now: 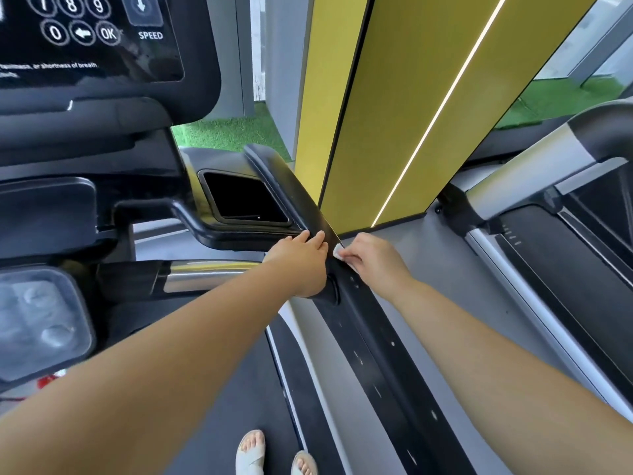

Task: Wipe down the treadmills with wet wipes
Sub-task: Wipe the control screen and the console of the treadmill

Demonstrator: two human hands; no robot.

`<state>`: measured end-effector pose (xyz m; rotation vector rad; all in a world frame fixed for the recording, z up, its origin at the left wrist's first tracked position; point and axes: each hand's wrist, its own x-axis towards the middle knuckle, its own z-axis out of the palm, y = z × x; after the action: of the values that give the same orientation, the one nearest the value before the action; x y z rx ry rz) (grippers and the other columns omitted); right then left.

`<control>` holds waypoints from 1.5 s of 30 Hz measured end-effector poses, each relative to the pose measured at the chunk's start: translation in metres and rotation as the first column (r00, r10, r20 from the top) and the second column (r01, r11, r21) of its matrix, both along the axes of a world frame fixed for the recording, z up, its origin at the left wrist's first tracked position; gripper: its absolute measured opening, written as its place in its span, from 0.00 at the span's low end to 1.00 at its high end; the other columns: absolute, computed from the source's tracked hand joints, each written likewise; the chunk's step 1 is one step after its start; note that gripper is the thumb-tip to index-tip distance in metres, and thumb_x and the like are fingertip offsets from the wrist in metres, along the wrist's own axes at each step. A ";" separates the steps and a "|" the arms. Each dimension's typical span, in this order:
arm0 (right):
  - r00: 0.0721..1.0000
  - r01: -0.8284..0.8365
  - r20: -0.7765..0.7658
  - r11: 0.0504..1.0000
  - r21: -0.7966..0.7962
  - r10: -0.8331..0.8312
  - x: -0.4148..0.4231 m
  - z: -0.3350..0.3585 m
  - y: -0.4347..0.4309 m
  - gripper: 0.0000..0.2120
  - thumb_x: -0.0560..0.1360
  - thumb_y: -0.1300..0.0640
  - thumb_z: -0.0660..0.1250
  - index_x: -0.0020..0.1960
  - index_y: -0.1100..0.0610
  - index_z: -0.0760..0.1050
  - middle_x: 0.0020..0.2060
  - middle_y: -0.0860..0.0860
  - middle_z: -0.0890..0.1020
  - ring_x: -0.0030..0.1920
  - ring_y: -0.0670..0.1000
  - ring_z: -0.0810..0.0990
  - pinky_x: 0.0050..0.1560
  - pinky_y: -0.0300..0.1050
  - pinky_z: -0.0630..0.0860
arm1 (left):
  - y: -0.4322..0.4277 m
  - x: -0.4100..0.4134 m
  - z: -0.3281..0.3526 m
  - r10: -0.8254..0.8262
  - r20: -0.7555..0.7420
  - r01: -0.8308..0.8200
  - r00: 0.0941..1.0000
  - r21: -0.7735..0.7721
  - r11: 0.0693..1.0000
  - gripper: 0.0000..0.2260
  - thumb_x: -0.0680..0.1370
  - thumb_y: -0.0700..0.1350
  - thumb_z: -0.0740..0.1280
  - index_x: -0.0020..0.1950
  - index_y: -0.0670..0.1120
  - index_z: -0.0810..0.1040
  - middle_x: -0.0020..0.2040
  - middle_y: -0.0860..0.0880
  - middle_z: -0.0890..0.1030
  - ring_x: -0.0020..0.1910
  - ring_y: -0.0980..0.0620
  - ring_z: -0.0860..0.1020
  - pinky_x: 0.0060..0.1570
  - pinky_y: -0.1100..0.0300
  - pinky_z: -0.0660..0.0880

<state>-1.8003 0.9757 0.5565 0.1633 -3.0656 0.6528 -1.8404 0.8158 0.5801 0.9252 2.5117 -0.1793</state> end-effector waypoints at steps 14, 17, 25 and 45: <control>0.973 -0.208 -0.101 0.978 0.019 0.209 0.012 0.011 0.026 0.16 0.77 0.47 0.60 0.45 0.53 0.85 0.33 0.50 0.79 0.35 0.54 0.72 0.36 0.46 0.68 | 0.001 0.003 0.002 -0.001 -0.044 0.000 0.999 -0.021 1.000 0.26 0.82 0.46 0.49 0.78 0.44 0.45 0.79 0.48 0.43 0.77 0.46 0.46 0.74 0.49 0.53; 0.994 -0.061 -0.090 0.997 -0.043 0.057 -0.003 0.005 0.008 0.12 0.78 0.51 0.65 0.49 0.55 0.85 0.37 0.55 0.79 0.40 0.55 0.74 0.36 0.43 0.62 | 0.001 0.003 0.004 -0.002 -0.052 0.001 0.999 -0.013 1.000 0.25 0.82 0.46 0.49 0.78 0.44 0.46 0.79 0.47 0.44 0.77 0.46 0.47 0.74 0.49 0.54; 0.974 -0.224 0.000 0.970 -0.095 0.225 0.050 0.001 0.028 0.10 0.77 0.60 0.65 0.37 0.60 0.77 0.33 0.45 0.68 0.31 0.44 0.64 0.33 0.34 0.59 | 0.001 0.004 0.005 0.001 -0.058 -0.002 0.998 -0.019 1.000 0.26 0.82 0.46 0.49 0.78 0.45 0.45 0.79 0.48 0.44 0.77 0.46 0.46 0.74 0.50 0.55; 0.792 -0.504 0.413 0.864 0.026 0.449 0.038 0.032 0.028 0.08 0.78 0.59 0.65 0.50 0.56 0.83 0.41 0.45 0.76 0.42 0.45 0.74 0.44 0.33 0.67 | 0.001 0.005 0.006 0.003 -0.061 -0.004 0.998 -0.015 1.000 0.26 0.81 0.45 0.50 0.78 0.44 0.46 0.79 0.48 0.44 0.77 0.46 0.47 0.73 0.49 0.57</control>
<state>-1.7623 1.0035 0.5883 0.9570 -3.4798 0.5323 -1.8349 0.8167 0.5860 0.9221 2.5643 -0.2286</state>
